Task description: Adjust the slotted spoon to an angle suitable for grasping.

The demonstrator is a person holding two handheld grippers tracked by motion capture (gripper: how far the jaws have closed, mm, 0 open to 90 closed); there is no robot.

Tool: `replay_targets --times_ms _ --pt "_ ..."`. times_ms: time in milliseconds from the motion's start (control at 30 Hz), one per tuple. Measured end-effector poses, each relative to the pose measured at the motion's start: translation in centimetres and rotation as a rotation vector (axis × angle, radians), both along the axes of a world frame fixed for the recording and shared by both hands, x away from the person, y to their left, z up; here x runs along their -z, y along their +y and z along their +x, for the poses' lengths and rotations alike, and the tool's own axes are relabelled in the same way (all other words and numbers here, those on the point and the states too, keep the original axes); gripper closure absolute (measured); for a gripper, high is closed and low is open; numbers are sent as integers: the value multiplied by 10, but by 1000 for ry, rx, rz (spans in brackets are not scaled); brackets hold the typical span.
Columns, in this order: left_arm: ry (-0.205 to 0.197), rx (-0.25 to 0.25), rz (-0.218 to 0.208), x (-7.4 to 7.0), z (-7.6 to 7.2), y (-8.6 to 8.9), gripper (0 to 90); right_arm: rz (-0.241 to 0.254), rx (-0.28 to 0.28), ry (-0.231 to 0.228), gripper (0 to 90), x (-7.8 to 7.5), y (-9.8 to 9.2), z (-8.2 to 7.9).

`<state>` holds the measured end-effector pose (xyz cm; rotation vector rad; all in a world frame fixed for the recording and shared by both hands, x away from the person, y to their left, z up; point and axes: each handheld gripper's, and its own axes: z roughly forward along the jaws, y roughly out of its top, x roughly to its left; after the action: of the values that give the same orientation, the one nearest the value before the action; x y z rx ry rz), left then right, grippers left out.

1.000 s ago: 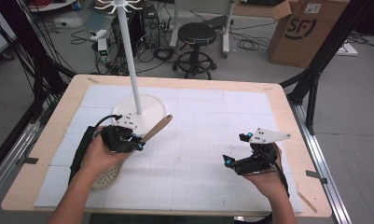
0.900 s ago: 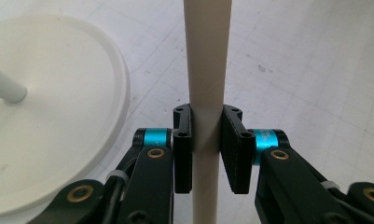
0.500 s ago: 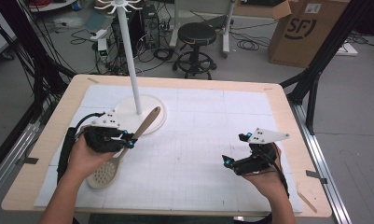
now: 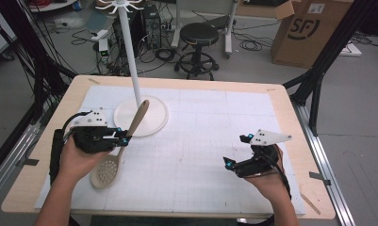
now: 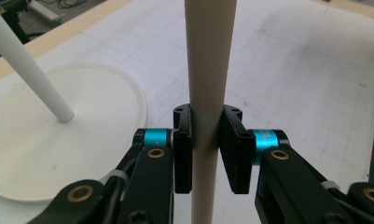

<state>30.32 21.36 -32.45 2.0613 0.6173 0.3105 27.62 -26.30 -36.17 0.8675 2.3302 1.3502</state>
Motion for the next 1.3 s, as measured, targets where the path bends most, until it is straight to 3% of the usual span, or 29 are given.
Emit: replay_targets --times_ms 500,733,933,1300 --pt "-8 22 -75 -14 -6 17 759 4 -7 6 2 1 3 1" --pt "2 23 -72 -16 -3 17 759 13 -19 4 2 -1 6 1" --pt "-4 26 -110 -28 -2 23 757 13 -22 3 2 -1 7 1" --pt "-43 14 -116 -52 -5 32 758 22 -18 6 2 -2 5 -1"
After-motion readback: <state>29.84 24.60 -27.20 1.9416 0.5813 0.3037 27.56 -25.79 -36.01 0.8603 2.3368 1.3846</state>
